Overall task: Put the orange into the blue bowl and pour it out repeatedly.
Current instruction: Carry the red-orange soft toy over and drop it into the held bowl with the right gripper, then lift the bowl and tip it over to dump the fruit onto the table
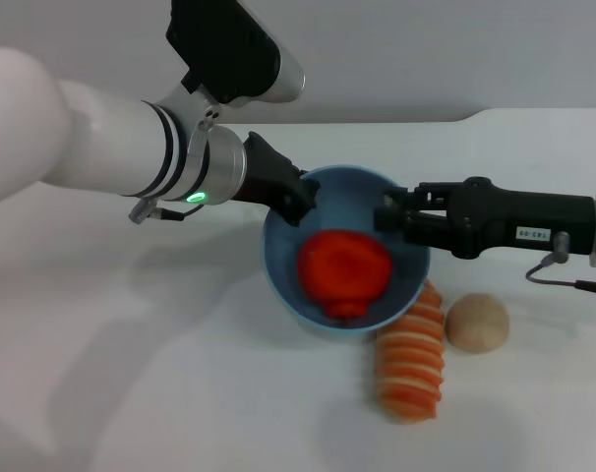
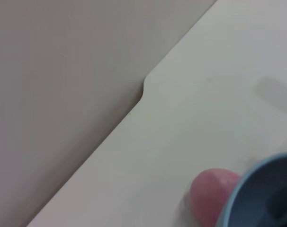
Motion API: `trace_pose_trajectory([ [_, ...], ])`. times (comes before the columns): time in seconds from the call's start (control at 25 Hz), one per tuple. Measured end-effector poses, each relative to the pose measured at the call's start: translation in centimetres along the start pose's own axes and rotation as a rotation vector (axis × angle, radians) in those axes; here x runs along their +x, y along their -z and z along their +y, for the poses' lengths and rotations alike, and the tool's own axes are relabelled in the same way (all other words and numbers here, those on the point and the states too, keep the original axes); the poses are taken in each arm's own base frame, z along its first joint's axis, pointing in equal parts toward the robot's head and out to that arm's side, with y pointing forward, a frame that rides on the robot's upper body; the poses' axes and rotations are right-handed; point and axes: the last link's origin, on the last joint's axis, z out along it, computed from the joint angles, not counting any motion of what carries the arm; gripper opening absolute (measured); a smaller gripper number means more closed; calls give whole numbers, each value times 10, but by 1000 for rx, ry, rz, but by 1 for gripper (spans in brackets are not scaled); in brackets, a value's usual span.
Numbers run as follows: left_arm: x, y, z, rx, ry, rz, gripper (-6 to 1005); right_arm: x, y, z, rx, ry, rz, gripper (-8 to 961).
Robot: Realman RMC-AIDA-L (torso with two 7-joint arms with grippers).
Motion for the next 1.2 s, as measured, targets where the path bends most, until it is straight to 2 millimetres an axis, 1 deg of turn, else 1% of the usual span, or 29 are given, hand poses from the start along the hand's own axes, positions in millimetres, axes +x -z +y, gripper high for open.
trace_pose_trajectory([
  [0.12, -1, 0, -2, 9, 2, 7, 0, -2, 10, 1, 4, -2, -38, 241],
  [0.2, -2, 0, -3, 15, 4, 11, -1, -4, 21, 1, 19, 13, -75, 321],
  [0.28, -3, 0, -4, 23, 8, 16, -1, -3, 37, -1, 48, 31, -110, 393],
  [0.44, -5, 0, -9, 53, 6, 36, -1, 3, 76, -3, 139, 20, -217, 533],
  [0.48, -5, 0, -11, 66, 4, 44, -1, 10, 98, -1, 201, 46, -285, 566],
  [0.52, -4, 0, -13, 76, -2, 53, -1, 10, 98, -1, 201, 46, -285, 580],
  [0.56, -4, 0, -13, 76, -2, 53, -1, 14, 105, 1, 223, 61, -308, 594],
  [0.68, 1, 1, -21, 134, -59, 99, -1, 33, 124, 9, 333, 116, -420, 637],
  [0.76, 4, 1, -24, 173, -105, 120, -1, 50, 135, 13, 425, 128, -486, 666],
  [0.88, 12, 1, -21, 241, -225, 164, -1, 74, 142, 15, 523, 107, -549, 708],
  [0.96, 16, 0, -14, 282, -338, 186, -1, 85, 145, 16, 574, 94, -550, 737],
  [1.04, 20, -1, -5, 315, -425, 218, 0, 93, 143, 16, 602, 82, -540, 737],
  [1.08, 20, -2, 3, 338, -480, 246, 0, 97, 142, 16, 609, 82, -535, 737],
  [1.2, 17, -1, 21, 398, -613, 317, 0, 103, 134, 18, 613, 92, -530, 736],
])
